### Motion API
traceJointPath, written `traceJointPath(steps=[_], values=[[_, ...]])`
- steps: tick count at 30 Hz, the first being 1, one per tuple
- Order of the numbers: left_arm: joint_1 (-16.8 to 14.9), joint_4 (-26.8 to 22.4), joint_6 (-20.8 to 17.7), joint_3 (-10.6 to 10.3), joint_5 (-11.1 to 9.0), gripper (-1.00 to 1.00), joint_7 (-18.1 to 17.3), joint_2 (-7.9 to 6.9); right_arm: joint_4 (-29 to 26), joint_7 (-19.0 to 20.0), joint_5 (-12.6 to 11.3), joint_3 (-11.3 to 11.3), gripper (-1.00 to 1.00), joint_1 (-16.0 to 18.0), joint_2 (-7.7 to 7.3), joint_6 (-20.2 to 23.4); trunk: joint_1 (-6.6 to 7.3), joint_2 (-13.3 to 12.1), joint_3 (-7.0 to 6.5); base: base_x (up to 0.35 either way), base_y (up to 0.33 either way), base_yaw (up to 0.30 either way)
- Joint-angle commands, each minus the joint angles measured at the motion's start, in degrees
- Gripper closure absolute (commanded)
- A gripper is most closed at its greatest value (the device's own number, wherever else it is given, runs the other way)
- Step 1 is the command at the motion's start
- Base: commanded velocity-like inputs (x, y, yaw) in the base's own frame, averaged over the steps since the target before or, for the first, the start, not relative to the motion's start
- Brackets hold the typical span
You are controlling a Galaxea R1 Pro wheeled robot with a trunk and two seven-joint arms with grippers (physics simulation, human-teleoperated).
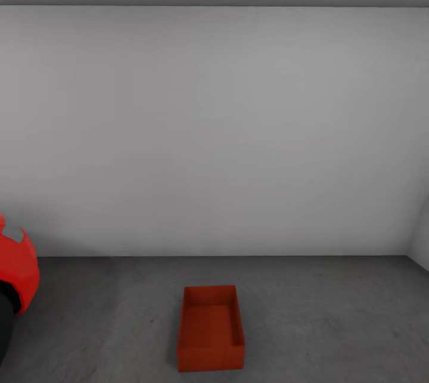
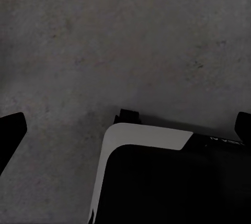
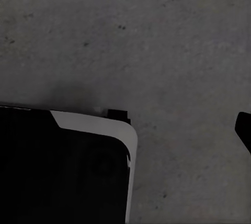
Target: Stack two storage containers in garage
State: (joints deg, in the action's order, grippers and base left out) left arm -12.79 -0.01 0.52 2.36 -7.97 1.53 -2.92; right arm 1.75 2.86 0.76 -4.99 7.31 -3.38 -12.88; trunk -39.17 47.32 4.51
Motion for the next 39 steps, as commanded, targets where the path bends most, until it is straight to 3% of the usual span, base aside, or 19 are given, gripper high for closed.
traceJointPath(steps=[1, 26, 39], values=[[0.0, 0.0, 0.1, 0.2, -0.3, -1.00, 0.1, 0.01, 0.2, 0.0, 0.1, -0.4, -1.00, 0.1, 0.07, -0.4, -0.01, 0.1, 0.09, 0.000, 0.000, 0.000], [0.1, 0.0, 0.6, 0.8, -1.0, -1.00, -0.5, 0.11, 0.2, -0.1, 0.0, -0.5, -1.00, -0.1, 1.27, -0.4, -0.01, 0.1, 0.09, 0.000, 0.000, -0.004], [0.1, 0.0, 0.6, 0.8, -1.0, -1.00, -0.5, 0.10, 0.2, -0.3, -0.1, -0.5, -1.00, -0.1, 1.35, 0.4, -0.01, 0.1, 0.09, 0.000, 0.000, -0.244]])
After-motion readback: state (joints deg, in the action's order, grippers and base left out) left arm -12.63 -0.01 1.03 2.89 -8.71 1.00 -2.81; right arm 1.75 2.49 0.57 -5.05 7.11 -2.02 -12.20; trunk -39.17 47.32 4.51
